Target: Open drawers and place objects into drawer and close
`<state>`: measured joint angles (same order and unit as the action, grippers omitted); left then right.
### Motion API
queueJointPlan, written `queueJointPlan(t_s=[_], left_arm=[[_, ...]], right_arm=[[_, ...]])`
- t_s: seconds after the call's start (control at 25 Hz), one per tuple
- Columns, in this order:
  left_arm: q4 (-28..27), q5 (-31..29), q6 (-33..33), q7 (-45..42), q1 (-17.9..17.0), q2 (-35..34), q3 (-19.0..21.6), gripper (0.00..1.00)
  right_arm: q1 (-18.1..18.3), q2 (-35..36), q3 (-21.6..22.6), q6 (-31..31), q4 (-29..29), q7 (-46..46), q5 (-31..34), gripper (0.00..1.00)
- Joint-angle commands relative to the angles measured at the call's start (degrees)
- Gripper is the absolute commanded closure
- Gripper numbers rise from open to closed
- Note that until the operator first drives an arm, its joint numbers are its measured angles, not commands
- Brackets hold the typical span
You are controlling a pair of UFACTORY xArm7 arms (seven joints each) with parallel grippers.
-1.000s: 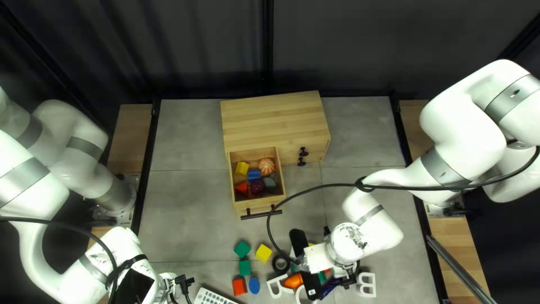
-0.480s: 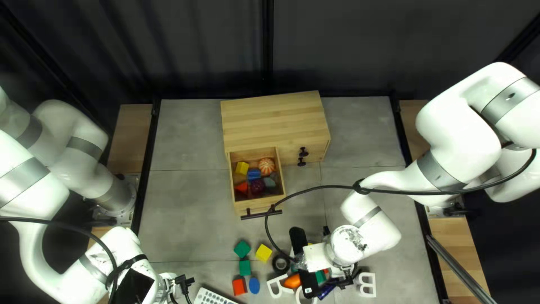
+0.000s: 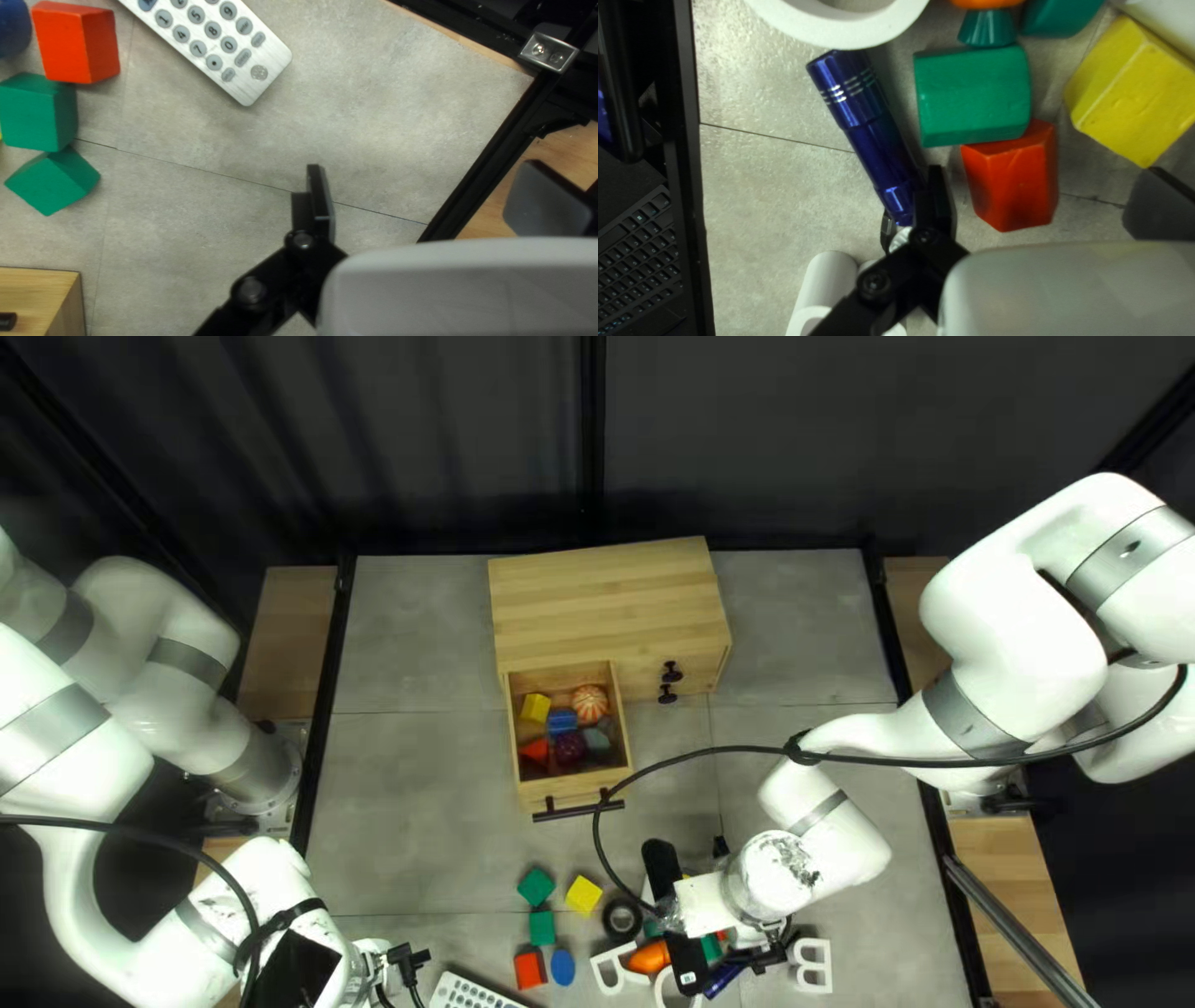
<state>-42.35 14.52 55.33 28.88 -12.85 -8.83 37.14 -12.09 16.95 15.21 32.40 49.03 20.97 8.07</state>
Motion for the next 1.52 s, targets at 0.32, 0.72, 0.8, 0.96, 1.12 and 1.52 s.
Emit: queueJointPlan(t_s=[0.32, 0.72, 0.8, 0.96, 1.12, 1.52], left_arm=[[0.0, 0.0, 0.0, 0.0, 0.0, 0.0, 0.0, 0.0], [0.0, 0.0, 0.0, 0.0, 0.0, 0.0, 0.0, 0.0], [0.0, 0.0, 0.0, 0.0, 0.0, 0.0, 0.0, 0.0], [0.0, 0.0, 0.0, 0.0, 0.0, 0.0, 0.0, 0.0], [0.0, 0.0, 0.0, 0.0, 0.0, 0.0, 0.0, 0.0], [0.0, 0.0, 0.0, 0.0, 0.0, 0.0, 0.0, 0.0]], right_arm=[[-1.16, -6.13, 0.34, 9.91, 1.19, 1.11, 1.53, 0.95], [0.55, -18.59, -1.16, 24.95, 3.5, -2.97, 4.57, 0.96], [1.46, -19.44, -2.05, 28.31, 6.18, -5.05, 5.86, 0.96], [3.35, -19.33, -3.92, 31.33, 10.97, -8.77, 8.49, 0.96], [5.41, -15.17, -5.99, 32.19, 18.68, -13.13, 11.11, 0.97], [9.23, -2.67, -9.28, 31.6, 33.5, -22.17, 14.05, 0.96]])
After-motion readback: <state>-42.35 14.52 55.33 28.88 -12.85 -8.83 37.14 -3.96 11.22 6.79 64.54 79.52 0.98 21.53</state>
